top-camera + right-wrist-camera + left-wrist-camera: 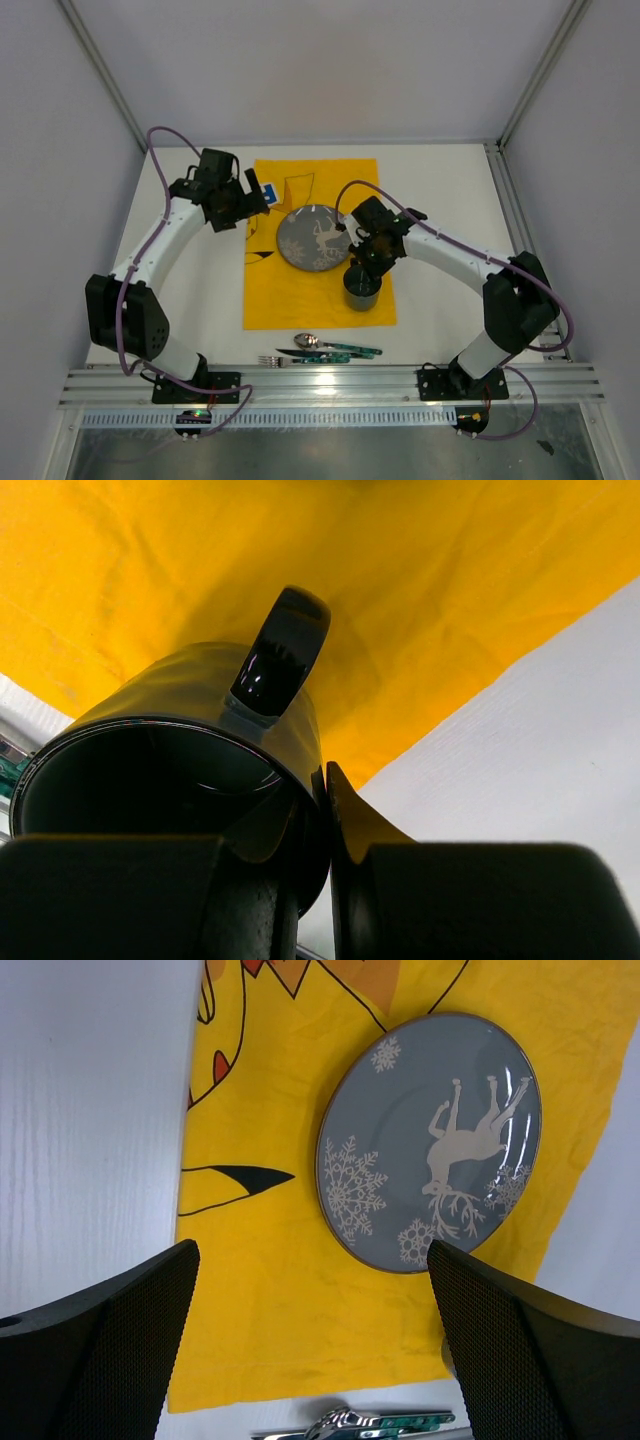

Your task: Set the dinner table for one person

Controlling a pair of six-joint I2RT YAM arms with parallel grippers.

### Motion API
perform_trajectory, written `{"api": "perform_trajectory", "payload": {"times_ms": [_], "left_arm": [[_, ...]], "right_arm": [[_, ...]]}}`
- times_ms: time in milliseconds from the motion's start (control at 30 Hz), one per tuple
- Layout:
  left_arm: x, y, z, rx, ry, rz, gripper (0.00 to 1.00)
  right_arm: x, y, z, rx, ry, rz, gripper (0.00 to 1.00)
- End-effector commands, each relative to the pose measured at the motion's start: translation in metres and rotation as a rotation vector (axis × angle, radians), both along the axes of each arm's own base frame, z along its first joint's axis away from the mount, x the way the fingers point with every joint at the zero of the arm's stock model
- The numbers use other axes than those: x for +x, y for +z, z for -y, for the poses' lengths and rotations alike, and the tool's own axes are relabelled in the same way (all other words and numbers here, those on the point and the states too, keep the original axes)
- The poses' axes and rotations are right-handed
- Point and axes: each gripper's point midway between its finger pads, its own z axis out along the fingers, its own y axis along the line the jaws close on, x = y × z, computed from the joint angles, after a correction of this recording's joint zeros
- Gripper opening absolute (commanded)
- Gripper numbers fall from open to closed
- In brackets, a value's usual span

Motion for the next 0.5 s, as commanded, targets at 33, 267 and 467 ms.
{"api": "perform_trajectory", "payload": {"times_ms": [33, 267, 467], "left_arm": [[0.011, 0.015, 0.001, -0.005, 0.0, 0.047, 0.99], [0.009, 0.013, -0.001, 0.008, -0.002, 0.041, 0.99], [0.01, 0.013, -0.001, 0.007, -0.004, 0.043, 0.99]], "right_arm": [[0.0, 0.008, -0.011, 0.07, 0.034, 0.022, 0.03], [0.0, -0.006, 0.002, 0.005, 0.012, 0.022, 0.03], [0.006, -0.011, 0.006, -0.027, 0.0, 0.043, 0.03]]}}
